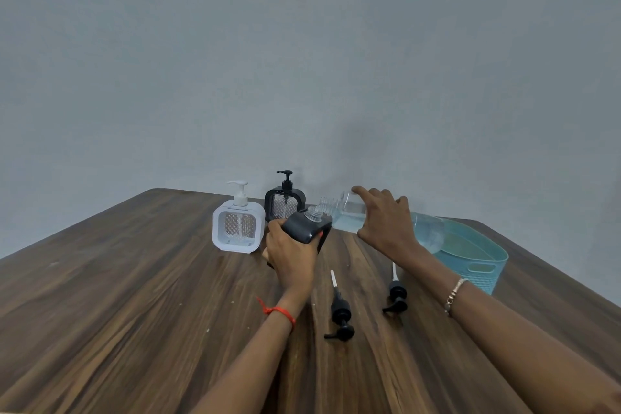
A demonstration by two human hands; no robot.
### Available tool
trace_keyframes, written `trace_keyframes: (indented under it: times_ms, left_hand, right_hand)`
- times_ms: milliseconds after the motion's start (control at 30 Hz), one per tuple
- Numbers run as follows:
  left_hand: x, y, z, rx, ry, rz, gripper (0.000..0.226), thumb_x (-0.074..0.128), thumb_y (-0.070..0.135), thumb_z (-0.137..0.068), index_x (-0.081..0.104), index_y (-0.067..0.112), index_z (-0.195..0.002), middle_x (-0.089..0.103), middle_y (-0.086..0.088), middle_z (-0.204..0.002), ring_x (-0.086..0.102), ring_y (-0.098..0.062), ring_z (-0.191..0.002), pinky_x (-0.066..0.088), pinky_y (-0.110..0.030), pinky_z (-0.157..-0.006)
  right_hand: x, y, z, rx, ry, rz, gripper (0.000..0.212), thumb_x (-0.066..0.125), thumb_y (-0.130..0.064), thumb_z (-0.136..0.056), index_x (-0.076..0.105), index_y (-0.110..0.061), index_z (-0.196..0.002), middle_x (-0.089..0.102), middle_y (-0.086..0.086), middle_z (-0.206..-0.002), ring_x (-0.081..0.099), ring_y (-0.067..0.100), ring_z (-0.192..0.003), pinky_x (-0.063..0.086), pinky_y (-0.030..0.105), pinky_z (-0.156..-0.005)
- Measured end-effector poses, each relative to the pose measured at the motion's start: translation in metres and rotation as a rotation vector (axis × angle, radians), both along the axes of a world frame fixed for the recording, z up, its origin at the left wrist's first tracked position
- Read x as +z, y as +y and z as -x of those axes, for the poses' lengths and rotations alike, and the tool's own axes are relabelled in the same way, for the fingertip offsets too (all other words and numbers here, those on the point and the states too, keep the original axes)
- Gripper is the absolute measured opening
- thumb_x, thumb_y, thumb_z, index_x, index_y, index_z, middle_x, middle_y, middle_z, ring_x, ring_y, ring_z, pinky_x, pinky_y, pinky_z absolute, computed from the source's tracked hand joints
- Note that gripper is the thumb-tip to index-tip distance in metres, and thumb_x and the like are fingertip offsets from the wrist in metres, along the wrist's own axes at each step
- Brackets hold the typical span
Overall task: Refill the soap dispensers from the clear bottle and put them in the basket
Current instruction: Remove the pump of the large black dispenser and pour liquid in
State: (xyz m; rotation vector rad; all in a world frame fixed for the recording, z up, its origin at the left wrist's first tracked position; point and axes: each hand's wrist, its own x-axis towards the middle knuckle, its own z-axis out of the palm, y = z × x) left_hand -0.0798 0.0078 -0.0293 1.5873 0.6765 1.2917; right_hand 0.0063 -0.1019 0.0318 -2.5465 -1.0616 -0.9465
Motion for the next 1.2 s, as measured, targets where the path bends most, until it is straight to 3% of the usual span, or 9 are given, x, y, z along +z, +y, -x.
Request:
trace_keyframes:
  times_ms: [1200]
  left_hand:
    - [-0.0044, 0.0014, 0.0081, -0.006, 0.015, 0.042, 0.055, 0.084, 0.025, -0.063, 0.05, 0.004, -0.1, 0.062, -0.014, -0.101, 0.057, -0.031, -0.101, 0.042, -0.051, -0.094]
  right_hand:
    - [-0.0028, 0.0039, 0.0061, -0.008, -0.019, 0.031, 0.067, 0.056, -0.01, -0.07, 0.039, -0.023, -0.134, 0.059, 0.003, -0.108, 0.05, 0.023, -0.099, 0.032, 0.037, -0.082]
